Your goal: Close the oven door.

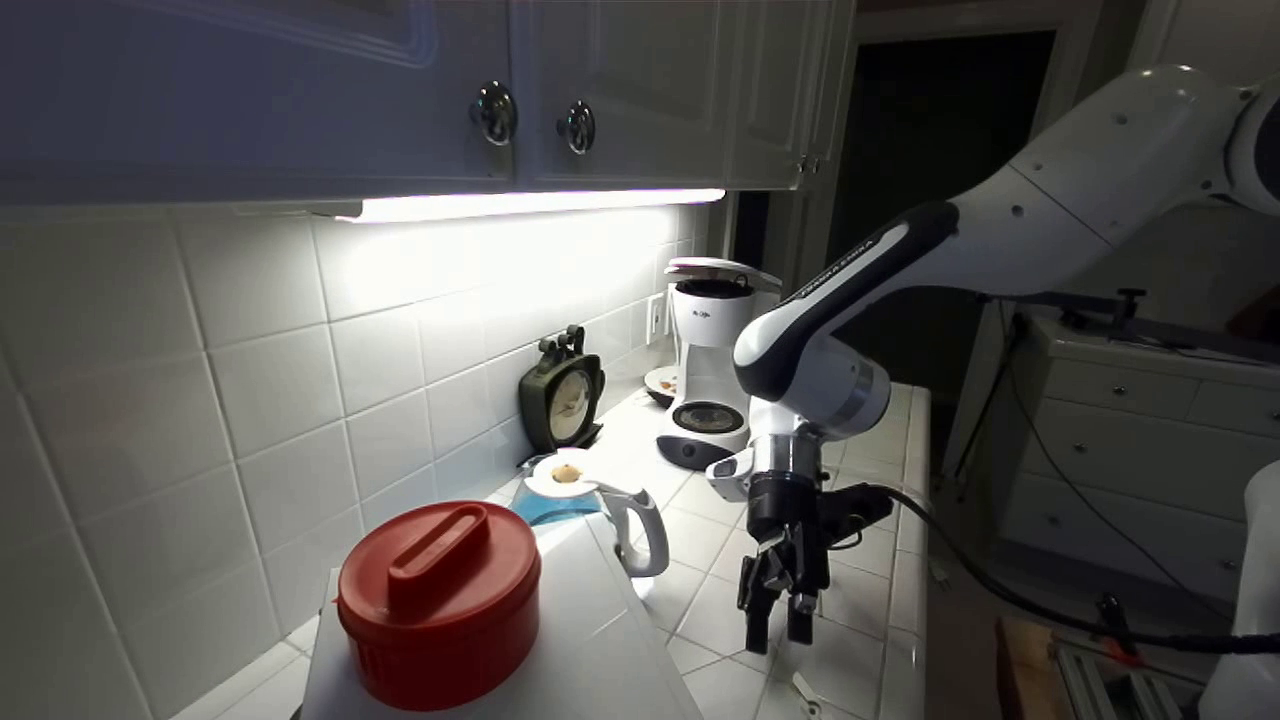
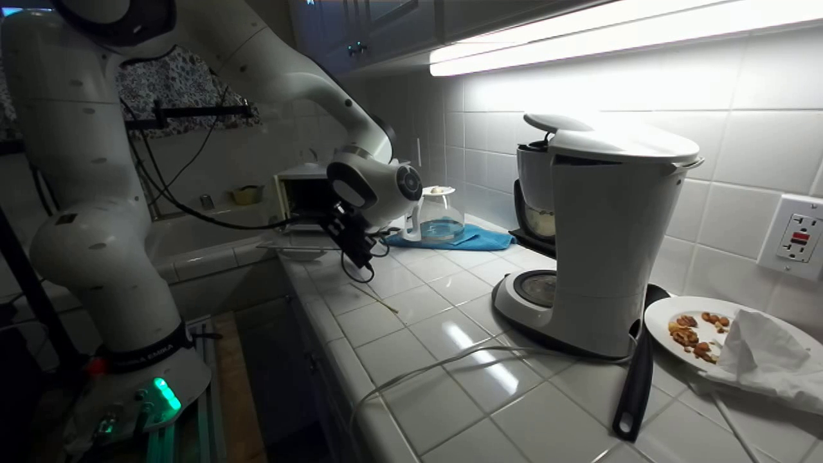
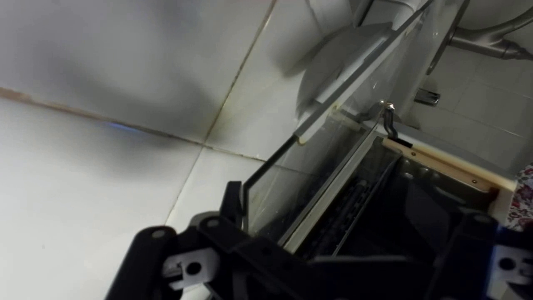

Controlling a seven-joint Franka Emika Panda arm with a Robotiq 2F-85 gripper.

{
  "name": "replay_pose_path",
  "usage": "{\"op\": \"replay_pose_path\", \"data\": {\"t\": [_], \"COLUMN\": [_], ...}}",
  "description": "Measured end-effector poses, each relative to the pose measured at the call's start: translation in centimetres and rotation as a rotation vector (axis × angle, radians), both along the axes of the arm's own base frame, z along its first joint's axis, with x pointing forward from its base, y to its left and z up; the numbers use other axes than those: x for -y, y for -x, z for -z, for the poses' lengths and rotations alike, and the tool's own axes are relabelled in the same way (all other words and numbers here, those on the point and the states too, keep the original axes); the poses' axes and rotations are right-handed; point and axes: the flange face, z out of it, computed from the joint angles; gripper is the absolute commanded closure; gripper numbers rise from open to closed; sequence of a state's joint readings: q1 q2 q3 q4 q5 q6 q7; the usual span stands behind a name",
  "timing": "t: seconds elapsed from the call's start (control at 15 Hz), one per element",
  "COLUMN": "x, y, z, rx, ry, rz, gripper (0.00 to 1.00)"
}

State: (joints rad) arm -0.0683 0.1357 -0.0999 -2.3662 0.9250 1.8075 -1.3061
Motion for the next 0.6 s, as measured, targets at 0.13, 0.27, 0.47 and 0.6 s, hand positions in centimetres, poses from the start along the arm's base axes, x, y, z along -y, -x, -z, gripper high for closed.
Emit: {"op": "replay_pose_path", "data": {"t": [0.13,0.27,0.47,0.6], "x": [0.21,0.28,-0.06,-0.62], "y": [-0.20,-0.39,-0.72,-0.88], "z": [-0.01,-0.08,-0.28,-0.39], "rx": [-0.012,-0.025,-0.054,-0.083], "ry": [-0.021,-0.043,-0.080,-0.108], "rz": [-0.003,-0.011,-0.031,-0.051], "gripper": [0.00,0.00,0.00,0.00]}}
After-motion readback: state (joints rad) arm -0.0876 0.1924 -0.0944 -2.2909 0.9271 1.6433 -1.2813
